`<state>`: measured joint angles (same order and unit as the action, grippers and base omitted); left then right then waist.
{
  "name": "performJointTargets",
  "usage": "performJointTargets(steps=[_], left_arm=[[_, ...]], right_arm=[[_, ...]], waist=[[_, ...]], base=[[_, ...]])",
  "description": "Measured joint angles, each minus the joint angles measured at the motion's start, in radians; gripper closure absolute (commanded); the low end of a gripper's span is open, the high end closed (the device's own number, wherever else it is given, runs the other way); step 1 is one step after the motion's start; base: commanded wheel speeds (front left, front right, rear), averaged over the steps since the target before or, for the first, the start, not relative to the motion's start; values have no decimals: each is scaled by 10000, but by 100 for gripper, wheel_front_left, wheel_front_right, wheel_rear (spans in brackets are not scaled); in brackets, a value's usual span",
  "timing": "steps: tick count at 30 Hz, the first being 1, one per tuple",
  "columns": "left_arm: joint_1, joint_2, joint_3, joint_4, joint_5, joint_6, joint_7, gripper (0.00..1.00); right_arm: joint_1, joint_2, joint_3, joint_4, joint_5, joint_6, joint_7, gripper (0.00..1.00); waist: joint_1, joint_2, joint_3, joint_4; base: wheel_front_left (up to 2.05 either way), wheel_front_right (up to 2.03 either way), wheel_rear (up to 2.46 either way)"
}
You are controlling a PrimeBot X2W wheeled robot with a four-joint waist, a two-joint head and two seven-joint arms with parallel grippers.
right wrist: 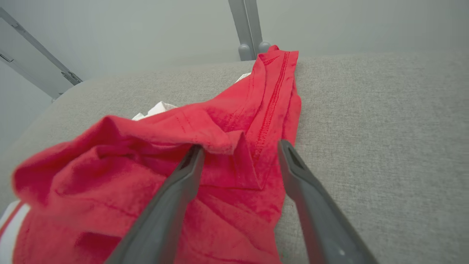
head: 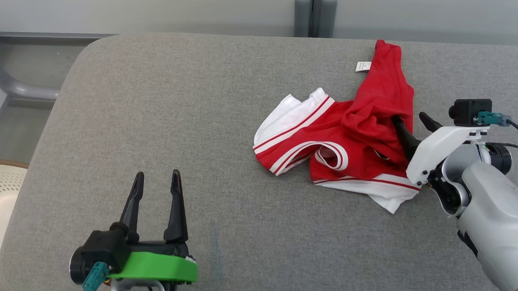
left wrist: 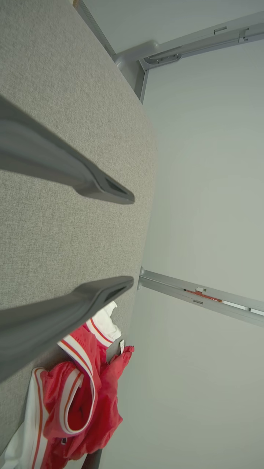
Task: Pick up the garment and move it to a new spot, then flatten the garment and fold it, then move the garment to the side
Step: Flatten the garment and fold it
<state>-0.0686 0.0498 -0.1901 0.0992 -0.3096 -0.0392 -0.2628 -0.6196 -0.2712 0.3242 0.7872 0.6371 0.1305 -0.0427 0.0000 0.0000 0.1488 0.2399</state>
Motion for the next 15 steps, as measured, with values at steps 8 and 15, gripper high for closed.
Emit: performJointTargets(steps=[8, 15], left_arm=[[-58, 0, -50, 27, -58, 33, 2, 0], [-95, 0, -36, 92, -63, 29, 2, 0]], right_arm=[[-510, -96, 698, 587, -623, 0, -433, 0], [-707, -67, 1227, 903, -681, 2, -913, 100]], waist=[[0, 0, 77, 39], [0, 0, 15, 108]], base=[[0, 0, 0], [0, 0, 0]])
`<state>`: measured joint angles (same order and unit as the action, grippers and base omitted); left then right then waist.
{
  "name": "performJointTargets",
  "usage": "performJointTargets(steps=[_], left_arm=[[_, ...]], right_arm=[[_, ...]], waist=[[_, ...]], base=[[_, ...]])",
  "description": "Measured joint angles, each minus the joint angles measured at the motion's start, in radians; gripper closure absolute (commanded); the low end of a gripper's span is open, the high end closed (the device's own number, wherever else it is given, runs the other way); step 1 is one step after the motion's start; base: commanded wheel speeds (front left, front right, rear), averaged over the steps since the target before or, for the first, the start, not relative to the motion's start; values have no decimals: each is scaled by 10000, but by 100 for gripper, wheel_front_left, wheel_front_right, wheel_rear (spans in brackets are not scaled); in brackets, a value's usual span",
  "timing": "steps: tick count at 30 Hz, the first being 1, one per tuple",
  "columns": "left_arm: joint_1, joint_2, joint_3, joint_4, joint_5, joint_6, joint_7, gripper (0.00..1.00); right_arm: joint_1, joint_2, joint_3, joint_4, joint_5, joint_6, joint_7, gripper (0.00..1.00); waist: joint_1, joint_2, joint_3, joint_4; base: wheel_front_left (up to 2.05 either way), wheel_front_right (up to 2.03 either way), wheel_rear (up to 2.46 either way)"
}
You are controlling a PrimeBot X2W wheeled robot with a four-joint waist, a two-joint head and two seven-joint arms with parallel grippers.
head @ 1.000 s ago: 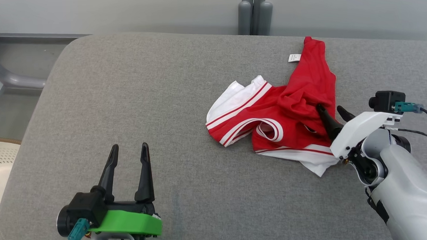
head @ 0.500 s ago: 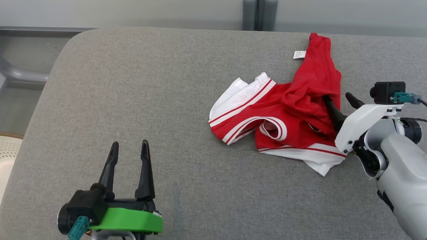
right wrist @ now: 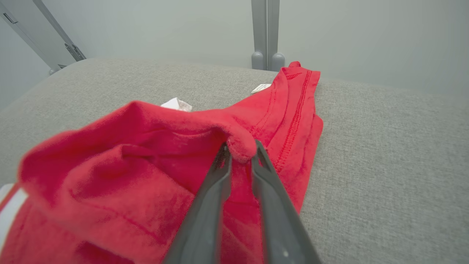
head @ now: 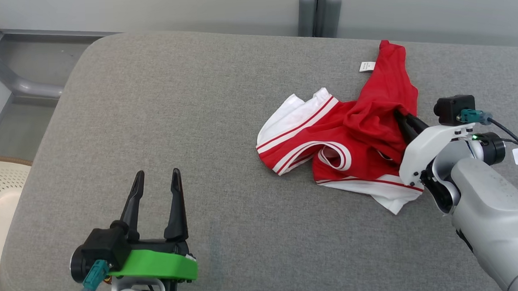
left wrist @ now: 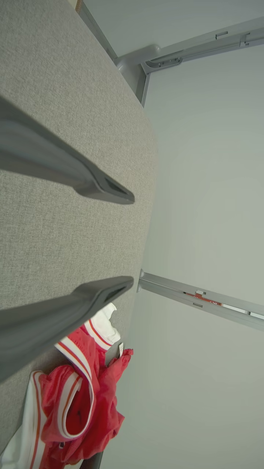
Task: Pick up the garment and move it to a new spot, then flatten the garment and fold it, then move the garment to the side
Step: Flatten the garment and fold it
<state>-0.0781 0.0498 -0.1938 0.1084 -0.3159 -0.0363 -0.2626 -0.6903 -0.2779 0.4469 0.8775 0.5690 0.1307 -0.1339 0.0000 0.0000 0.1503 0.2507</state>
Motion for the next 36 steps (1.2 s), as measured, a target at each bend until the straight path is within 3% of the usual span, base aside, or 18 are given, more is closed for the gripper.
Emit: performJointTargets(steps=[10, 19, 26, 36], left_arm=[[101, 0, 117, 10, 15, 2, -2, 0], [422, 0, 458, -33, 128, -52, -2, 0], [547, -2, 522, -61, 150, -77, -2, 0], [458, -4, 487, -113, 199, -79, -2, 0]], right_arm=[[-120, -257, 318, 215, 132, 0, -765, 100], [570, -1116, 52, -616, -63, 0, -1114, 100], [2029, -1829, -675, -1166, -276, 0, -725, 100], [3424, -2011, -1787, -1507, -1208, 0, -311, 100]], waist=[[0, 0, -285, -197], [0, 0, -658, -974], [0, 0, -889, -1853], [0, 0, -771, -2837]], base=[[0, 0, 0], [0, 0, 0], [0, 0, 0], [0, 0, 0]])
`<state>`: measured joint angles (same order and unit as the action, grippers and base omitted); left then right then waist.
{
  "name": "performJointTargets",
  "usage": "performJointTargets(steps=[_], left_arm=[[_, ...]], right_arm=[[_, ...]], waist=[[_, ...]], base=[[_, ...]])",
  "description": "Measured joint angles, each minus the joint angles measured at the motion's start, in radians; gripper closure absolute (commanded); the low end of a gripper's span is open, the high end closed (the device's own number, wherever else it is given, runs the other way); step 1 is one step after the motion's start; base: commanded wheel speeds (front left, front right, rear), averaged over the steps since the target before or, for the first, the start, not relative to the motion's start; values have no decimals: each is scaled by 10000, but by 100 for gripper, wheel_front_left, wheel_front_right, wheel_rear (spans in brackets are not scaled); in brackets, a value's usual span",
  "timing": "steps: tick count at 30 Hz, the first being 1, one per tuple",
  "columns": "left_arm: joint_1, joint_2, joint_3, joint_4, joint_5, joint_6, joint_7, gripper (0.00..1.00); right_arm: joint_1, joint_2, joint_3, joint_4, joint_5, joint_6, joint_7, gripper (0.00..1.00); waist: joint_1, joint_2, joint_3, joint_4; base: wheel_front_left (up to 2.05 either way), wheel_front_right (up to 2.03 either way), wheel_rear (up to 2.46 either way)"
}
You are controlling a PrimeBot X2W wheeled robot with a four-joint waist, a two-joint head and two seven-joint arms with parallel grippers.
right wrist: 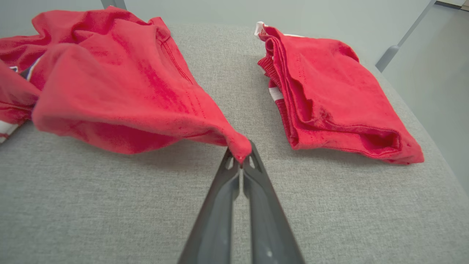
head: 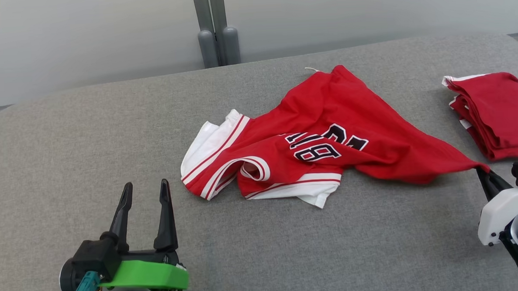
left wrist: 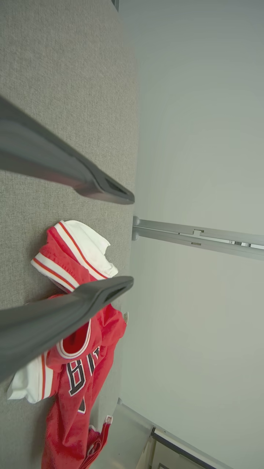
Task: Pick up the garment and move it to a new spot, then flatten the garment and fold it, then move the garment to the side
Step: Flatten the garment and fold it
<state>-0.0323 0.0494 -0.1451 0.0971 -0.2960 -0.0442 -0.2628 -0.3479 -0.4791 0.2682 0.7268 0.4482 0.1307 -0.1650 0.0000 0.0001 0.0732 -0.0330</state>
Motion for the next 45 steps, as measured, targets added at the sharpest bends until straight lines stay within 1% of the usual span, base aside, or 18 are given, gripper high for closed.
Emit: performJointTargets(steps=[2, 3, 4, 5, 8, 9, 10, 11, 13, 17, 21, 24, 26, 31, 34, 39, 41, 45], left_arm=[[-16, 0, 4, 21, 19, -4, 2, 0], [-26, 0, 0, 36, 23, -10, 2, 0], [-44, 0, -2, 54, 23, -13, 2, 0], [-51, 2, 2, 61, 23, -17, 2, 0], [-59, 0, 4, 117, 23, -54, 0, 0], [-58, 0, 10, 142, 23, -56, 2, 0], [-55, 0, 33, 151, 25, -59, 2, 0], [-38, 2, 71, 167, 25, -59, 0, 0], [-11, 0, 100, 169, 25, -63, 2, 0], [123, 0, 128, 165, 27, -73, 2, 0], [150, -2, 148, 132, 71, -84, 2, 0], [240, 0, 150, 142, 81, -96, 2, 0], [253, 2, 134, 142, 81, -102, 2, 0], [275, 0, 13, 173, 69, -104, 2, 0], [281, 0, -94, 221, 56, -142, 2, 0], [266, 2, -276, 395, 44, -251, 2, 0], [247, 2, -594, 548, -38, -349, 86, 0], [3, -8, -1536, 1058, -276, -604, 905, 0]], right_arm=[[69, 104, -105, -29, -238, 0, 111, 100], [114, 194, -104, -67, -355, 0, 184, 79], [166, 280, -92, -98, -453, 0, 303, 20], [203, 332, -105, -125, -506, 0, 355, 0], [344, 384, -288, -322, -694, 0, 495, 0], [395, 322, -426, -378, -949, 2, 495, 0], [446, 155, -654, -414, -1423, 8, 497, 0], [512, 82, -1103, -522, -1569, 6, 514, 0], [659, 134, -1808, -823, -1856, -2, 554, 0], [1051, 575, -3204, -2000, -2522, 6, 616, 0], [1503, 1390, -3929, -3614, -2748, 6, 642, 0], [1839, 2117, -4153, -4757, -2673, 6, 510, 0], [2077, 2581, -4311, -5256, -2558, 6, 276, 0], [2664, 3388, -4403, -5582, -2341, 6, -169, 0], [2796, 3488, -4284, -5536, -2311, 6, -232, 0], [2748, 3381, -4178, -5423, -2211, 6, -263, 0], [2662, 3310, -4144, -5407, -2188, 6, -263, 0], [2515, 3289, -4071, -5450, -2138, 6, -257, 0]], waist=[[0, 0, 91, -43], [0, 0, 131, -57], [0, 0, 162, -66], [0, 0, 177, -71], [0, 0, 142, -65], [0, 0, 107, -61], [0, 0, 65, -56], [0, 0, 20, -53], [0, 0, -69, -54], [0, 0, -268, -55], [0, 0, -442, -26], [0, 0, -544, 11], [0, 0, -596, 43], [0, 0, -692, 124], [0, 0, -696, 117], [0, 0, -671, 38], [0, 0, -641, -16], [0, 0, -477, -166]], base=[[0, 0, 0], [0, 0, 0], [0, 0, 0], [0, 0, 0], [0, 0, 0], [0, 0, 0], [0, 0, 0], [0, 0, 0], [0, 0, 0], [0, 0, 0], [0, 0, 0], [0, 0, 0], [0, 0, 0], [0, 0, 0], [0, 0, 0], [0, 0, 0], [0, 0, 0], [0, 0, 0]])
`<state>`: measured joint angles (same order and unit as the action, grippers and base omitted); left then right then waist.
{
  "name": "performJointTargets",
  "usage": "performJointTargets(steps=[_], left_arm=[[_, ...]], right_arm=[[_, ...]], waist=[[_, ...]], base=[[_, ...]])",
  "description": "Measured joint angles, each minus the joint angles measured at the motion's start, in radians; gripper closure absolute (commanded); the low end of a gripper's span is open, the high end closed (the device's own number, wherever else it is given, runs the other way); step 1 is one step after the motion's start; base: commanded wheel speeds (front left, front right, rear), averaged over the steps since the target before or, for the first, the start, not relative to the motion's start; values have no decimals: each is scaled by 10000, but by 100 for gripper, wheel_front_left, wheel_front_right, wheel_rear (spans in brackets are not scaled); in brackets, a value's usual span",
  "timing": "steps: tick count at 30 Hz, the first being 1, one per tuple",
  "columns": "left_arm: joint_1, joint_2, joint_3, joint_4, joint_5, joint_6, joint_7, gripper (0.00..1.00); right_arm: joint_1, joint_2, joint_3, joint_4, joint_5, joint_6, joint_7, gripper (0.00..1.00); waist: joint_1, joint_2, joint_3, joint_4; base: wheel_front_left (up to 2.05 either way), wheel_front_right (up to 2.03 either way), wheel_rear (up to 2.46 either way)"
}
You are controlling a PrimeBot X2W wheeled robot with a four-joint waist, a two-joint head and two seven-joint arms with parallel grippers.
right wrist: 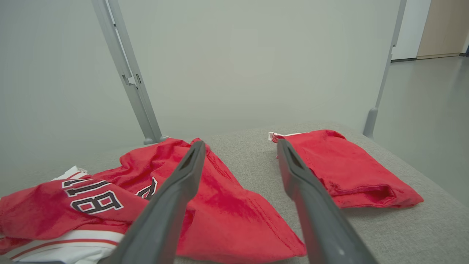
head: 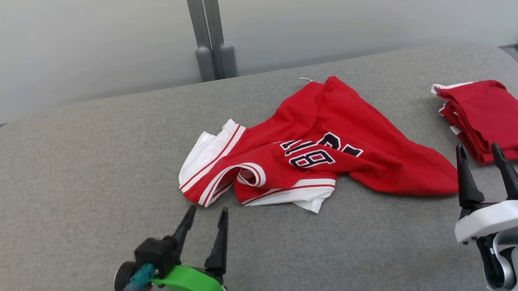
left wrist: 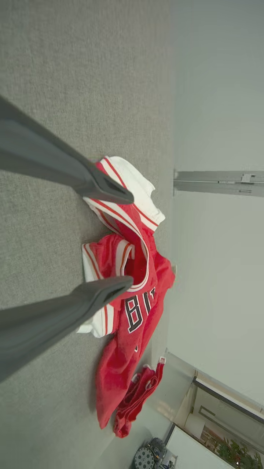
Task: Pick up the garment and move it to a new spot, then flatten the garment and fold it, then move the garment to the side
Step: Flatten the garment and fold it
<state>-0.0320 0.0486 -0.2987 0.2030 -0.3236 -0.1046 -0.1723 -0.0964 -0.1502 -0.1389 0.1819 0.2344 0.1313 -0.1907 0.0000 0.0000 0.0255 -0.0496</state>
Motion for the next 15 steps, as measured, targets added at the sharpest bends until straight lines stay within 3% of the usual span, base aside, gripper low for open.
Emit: performJointTargets(steps=[6, 15], left_arm=[[-1147, -2, -917, 1135, -474, -117, 1277, 0], [-2860, 17, -920, 3724, -1127, -194, 1189, 0]], right_arm=[[-492, -230, 33, 40, 6, -2, 63, 0], [-848, -211, 313, 305, 184, -2, -12, 0]], waist=[[0, 0, 472, -329], [0, 0, 1178, -1044]], base=[[0, 0, 0], [0, 0, 0]])
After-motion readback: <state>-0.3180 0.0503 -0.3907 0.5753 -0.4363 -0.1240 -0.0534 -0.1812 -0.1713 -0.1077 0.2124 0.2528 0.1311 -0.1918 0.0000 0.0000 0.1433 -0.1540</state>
